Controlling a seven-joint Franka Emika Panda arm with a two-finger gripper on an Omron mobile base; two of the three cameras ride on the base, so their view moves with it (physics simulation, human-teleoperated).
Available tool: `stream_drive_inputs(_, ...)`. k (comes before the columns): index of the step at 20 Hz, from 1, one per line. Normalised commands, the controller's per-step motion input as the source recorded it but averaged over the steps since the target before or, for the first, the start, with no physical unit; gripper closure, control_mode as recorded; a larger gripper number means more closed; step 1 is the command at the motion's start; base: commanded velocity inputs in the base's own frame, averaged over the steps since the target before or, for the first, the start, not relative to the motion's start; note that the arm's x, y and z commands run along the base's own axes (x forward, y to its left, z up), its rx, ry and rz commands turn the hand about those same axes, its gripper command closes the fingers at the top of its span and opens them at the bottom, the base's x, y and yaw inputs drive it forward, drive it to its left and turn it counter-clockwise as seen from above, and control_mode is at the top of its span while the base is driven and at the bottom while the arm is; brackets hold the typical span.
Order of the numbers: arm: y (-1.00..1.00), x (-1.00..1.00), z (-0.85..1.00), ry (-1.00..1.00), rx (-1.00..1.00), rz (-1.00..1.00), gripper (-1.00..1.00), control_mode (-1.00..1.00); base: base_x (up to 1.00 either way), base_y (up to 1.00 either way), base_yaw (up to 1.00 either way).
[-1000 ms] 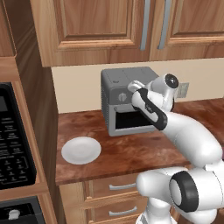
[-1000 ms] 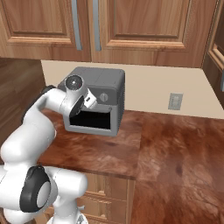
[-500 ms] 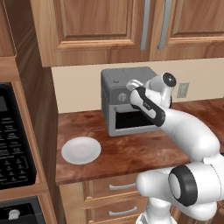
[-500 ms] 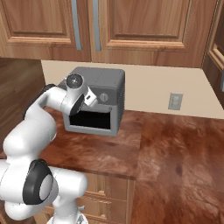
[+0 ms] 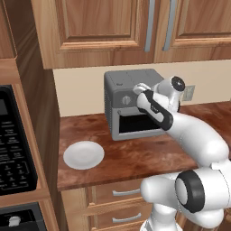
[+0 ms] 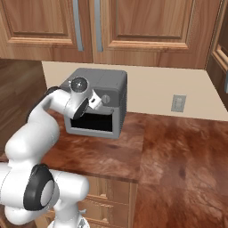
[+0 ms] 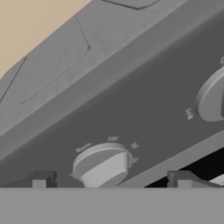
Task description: Pull the toaster oven rack outwards. Pick up the baguette from the plate and place it on the toaster oven rack. Close the toaster oven door fully and set the temperature to the lowest setting.
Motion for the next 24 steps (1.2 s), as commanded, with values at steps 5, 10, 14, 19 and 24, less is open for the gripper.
stream_drive_inputs(5,0.00,0.24,0.00,0.00,0.00,0.00,-1.00,-1.00,0.00,0.00,0.00)
stream_drive_inputs(10,0.00,0.22,-0.07,0.00,0.00,0.00,-1.00,-1.00,0.00,0.00,0.00)
stream_drive_inputs(14,0.00,0.04,-0.18,0.00,0.00,0.00,-1.00,-1.00,0.00,0.00,0.00)
stream_drive_inputs(19,-0.15,0.00,-0.03,0.00,0.05,0.00,-1.00,-1.00,0.00,0.00,0.00)
stream_drive_inputs(24,-0.10,-0.02,0.00,0.00,0.11,0.00,-1.00,-1.00,0.00,0.00,0.00)
